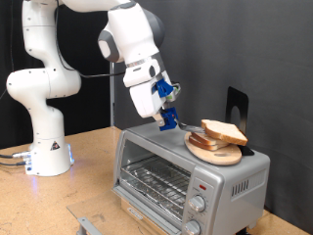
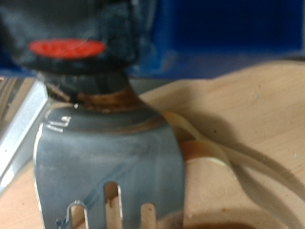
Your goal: Make a piece of toast with the oven
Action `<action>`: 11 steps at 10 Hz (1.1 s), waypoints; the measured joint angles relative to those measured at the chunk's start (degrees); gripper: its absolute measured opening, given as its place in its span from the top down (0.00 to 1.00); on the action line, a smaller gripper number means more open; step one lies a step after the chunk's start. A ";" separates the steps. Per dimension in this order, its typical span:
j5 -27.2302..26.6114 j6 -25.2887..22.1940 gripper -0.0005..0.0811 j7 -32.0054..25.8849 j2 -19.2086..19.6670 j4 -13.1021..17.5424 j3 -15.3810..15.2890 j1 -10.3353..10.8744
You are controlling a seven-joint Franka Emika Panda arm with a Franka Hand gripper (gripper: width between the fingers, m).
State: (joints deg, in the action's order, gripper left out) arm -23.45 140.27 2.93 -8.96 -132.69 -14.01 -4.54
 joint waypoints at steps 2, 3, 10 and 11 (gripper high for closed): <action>1.25 0.00 0.55 1.13 1.48 1.33 -0.34 0.01; 1.74 0.00 0.55 1.44 2.14 1.89 -0.44 0.02; 3.82 0.13 0.55 3.47 5.69 5.29 -1.14 0.11; 3.92 0.35 0.55 3.73 6.20 5.59 -1.45 0.20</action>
State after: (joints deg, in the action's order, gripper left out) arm -19.53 140.61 6.67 -2.76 -127.10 -15.46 -4.35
